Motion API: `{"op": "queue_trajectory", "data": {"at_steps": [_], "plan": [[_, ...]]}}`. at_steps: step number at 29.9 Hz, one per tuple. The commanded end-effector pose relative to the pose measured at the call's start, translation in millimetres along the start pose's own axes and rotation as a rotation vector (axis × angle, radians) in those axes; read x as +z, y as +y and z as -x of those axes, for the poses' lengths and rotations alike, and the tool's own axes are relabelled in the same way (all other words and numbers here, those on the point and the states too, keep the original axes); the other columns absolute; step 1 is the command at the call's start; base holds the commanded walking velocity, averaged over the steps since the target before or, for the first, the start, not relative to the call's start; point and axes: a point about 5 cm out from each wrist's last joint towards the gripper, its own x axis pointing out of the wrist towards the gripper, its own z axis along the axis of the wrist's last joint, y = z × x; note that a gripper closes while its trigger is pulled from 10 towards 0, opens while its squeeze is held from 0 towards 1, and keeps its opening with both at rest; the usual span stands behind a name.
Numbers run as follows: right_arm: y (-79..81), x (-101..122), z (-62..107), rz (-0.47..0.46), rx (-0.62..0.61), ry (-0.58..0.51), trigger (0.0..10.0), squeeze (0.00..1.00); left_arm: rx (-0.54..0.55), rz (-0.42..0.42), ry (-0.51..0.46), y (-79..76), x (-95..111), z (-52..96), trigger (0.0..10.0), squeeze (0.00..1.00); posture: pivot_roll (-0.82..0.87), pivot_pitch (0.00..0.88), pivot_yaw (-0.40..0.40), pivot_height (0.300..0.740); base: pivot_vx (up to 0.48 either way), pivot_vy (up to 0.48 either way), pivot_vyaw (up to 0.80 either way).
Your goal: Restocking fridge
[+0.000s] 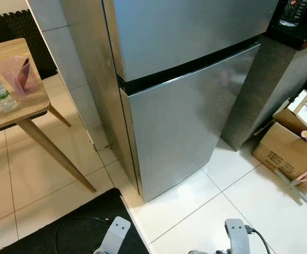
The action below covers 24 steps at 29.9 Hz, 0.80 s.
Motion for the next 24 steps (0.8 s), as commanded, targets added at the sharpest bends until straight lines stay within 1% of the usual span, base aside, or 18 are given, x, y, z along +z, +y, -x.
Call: {"op": "queue_trajectory", "data": {"at_steps": [1,13,24], "plan": [[6.1,-6.8,-0.2,-0.017,0.020,0.026,10.0,0.00,-0.019,-0.005,0.036,-4.5,-8.1,0.5,10.0,0.00,-0.03,0.071,-0.002,0.740,0.000,0.000,0.00],[6.3,-6.4,-0.3,-0.005,0.021,0.027,10.0,0.00,-0.023,-0.015,0.035,-5.1,-7.3,0.2,10.0,0.00,-0.03,0.058,-0.005,0.740,0.000,0.000,0.00],[5.9,-6.2,-0.3,-0.012,0.020,0.026,10.0,0.00,-0.022,-0.007,0.035,-5.1,-7.2,0.2,10.0,0.00,-0.03,0.067,-0.004,0.740,0.000,0.000,0.00]]}}
